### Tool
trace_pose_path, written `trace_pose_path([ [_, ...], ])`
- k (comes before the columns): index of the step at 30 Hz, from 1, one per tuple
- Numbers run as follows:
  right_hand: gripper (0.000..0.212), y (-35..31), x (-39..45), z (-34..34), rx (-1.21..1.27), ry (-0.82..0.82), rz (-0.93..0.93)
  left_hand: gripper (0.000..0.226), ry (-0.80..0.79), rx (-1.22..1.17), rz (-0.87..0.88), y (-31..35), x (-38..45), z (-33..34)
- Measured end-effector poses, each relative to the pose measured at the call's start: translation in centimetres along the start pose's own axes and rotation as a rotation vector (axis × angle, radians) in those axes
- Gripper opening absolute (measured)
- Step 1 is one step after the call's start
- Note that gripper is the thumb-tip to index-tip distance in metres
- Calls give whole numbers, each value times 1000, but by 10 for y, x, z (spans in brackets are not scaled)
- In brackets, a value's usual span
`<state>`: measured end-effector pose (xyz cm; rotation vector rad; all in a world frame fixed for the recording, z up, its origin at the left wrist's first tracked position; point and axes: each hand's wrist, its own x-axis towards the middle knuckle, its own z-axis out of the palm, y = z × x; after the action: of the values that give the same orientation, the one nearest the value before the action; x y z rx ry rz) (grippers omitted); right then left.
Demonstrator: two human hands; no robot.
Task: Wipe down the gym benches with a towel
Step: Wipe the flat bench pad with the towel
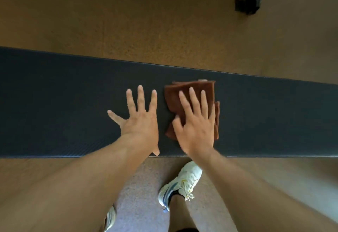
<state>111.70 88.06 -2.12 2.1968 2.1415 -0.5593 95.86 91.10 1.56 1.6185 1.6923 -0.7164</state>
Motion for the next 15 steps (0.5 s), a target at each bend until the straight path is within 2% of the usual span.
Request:
trace_pose_path([
  [3,79,30,-82,13,-33,-53,-77,180,-20,1,-67,17,2,11],
  [5,80,46,-86,16,-54,-118,-137,182,-12,-7,-101,24,2,9],
  [9,70,54,-12,-2,-14,-139,-267,182,-11,6,-133,27,1,5],
  [13,70,50,94,-28,26,-135,-137,182,-14,19,-135,28,1,5],
  [15,70,51,107,-31,42,-102,-94,182,-14,14,-138,28,0,5],
])
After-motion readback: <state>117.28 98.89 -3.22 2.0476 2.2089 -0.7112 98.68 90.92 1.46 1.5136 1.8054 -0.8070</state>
